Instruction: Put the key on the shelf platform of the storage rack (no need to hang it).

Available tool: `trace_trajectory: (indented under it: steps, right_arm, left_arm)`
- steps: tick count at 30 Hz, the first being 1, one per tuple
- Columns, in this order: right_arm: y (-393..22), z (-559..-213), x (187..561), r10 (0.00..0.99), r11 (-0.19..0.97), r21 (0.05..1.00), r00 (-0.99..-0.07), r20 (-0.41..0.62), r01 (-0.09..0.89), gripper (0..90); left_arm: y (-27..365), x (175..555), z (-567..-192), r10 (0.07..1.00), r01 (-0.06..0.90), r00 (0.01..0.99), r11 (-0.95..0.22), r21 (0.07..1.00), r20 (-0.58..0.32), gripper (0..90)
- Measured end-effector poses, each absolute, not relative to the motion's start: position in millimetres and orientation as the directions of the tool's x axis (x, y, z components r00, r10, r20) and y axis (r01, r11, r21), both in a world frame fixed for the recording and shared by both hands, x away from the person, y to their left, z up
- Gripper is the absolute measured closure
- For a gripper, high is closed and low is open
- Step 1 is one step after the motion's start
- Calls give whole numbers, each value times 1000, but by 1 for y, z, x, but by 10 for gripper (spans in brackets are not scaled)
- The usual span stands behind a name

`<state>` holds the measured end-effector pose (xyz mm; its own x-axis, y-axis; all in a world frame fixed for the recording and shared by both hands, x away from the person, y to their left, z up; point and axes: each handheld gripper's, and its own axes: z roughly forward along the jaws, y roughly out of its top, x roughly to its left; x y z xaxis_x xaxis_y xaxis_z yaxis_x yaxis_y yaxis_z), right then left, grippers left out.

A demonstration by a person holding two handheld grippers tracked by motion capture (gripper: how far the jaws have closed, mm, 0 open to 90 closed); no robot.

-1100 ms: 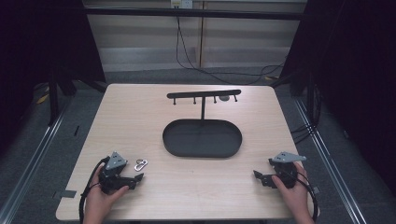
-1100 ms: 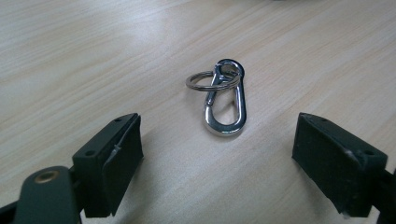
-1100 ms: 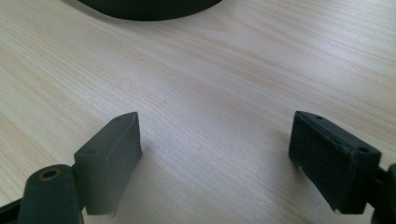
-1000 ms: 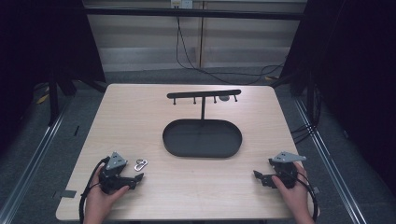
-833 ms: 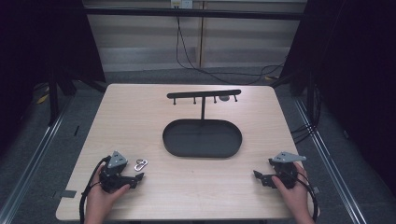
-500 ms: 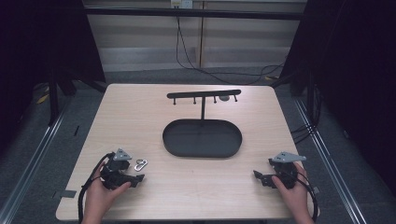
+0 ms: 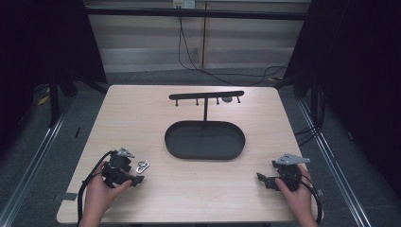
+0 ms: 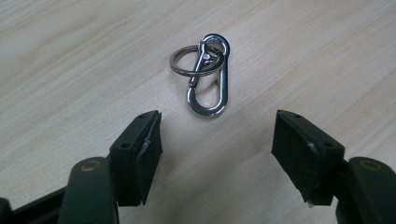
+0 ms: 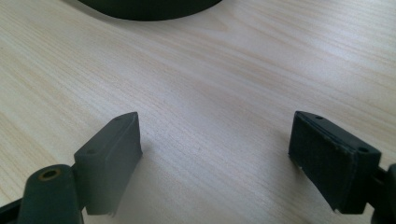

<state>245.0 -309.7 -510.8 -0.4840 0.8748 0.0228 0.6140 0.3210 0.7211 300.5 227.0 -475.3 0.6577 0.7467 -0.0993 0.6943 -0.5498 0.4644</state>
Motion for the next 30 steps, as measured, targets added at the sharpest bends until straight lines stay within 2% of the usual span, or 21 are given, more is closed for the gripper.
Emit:
trace_trajectory:
  steps: [15, 30]
  right_arm:
    - [-310, -511, 245, 875, 320, 721, -484, 24, 615, 165]
    - [-310, -511, 245, 874, 322, 722, -485, 22, 612, 165]
  left_arm:
    - [222, 307, -472, 740, 704, 662, -560, 437, -118, 390]
    - [213, 321, -472, 740, 701, 666, -578, 418, -92, 445]
